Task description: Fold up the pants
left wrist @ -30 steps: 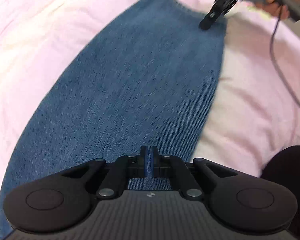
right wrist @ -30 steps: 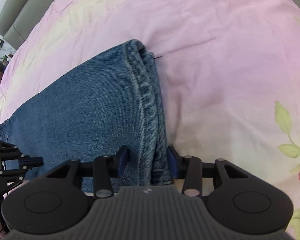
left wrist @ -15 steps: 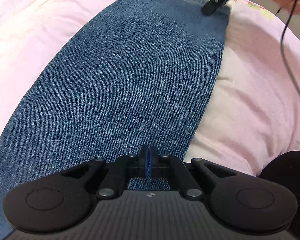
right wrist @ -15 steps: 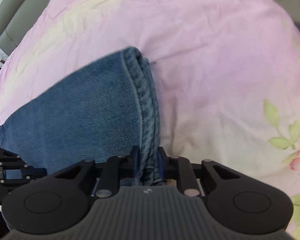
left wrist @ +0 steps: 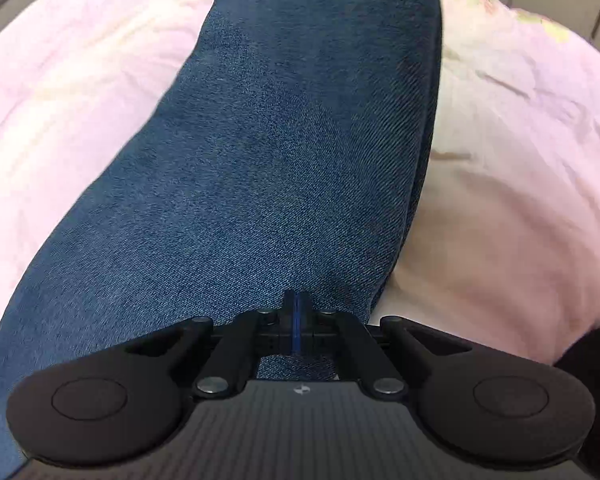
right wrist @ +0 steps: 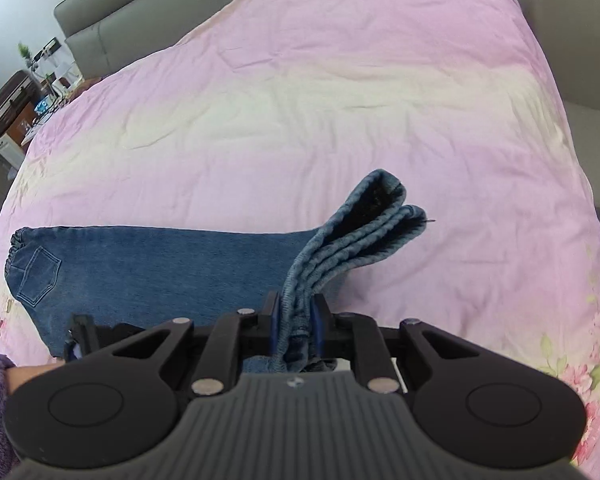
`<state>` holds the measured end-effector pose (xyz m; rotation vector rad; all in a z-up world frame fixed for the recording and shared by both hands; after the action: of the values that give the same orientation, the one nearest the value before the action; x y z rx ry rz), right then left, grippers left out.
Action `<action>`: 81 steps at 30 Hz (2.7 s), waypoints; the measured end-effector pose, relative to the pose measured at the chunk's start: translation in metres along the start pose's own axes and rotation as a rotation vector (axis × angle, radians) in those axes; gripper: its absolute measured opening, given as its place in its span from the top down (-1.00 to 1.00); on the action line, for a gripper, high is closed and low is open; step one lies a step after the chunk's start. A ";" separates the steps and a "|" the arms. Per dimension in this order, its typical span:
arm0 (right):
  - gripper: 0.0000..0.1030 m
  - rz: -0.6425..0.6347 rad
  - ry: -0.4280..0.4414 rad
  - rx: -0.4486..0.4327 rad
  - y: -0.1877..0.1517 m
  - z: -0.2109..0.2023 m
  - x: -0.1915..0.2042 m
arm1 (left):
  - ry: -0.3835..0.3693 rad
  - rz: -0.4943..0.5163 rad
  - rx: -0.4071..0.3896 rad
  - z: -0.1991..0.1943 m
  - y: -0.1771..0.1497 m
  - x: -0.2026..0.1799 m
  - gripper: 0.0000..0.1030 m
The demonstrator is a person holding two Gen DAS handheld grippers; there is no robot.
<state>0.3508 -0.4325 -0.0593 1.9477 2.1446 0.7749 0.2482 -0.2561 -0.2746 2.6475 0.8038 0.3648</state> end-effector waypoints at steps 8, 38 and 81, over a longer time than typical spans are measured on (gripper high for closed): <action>0.77 -0.156 0.014 0.028 0.020 0.008 0.125 | -0.021 -0.169 -0.101 -0.088 -0.058 0.082 0.82; 0.22 -0.215 0.020 0.295 -0.067 0.209 0.267 | -0.077 -0.678 -0.147 -0.102 -0.192 0.195 0.82; 0.54 -0.240 0.119 0.115 -0.075 0.175 0.211 | -0.085 -0.739 0.032 -0.026 -0.129 0.198 0.52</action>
<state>0.3293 -0.1839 -0.1950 1.6869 2.4857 0.7559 0.3364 -0.0349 -0.2742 2.1614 1.6611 0.0374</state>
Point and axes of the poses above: each gripper's, at about its wrist camera, not at the fingertips, and z roughly the way its jaws point, x to its left, y to its top, the point moved 7 cm from there along z, roughly the way its jaws point
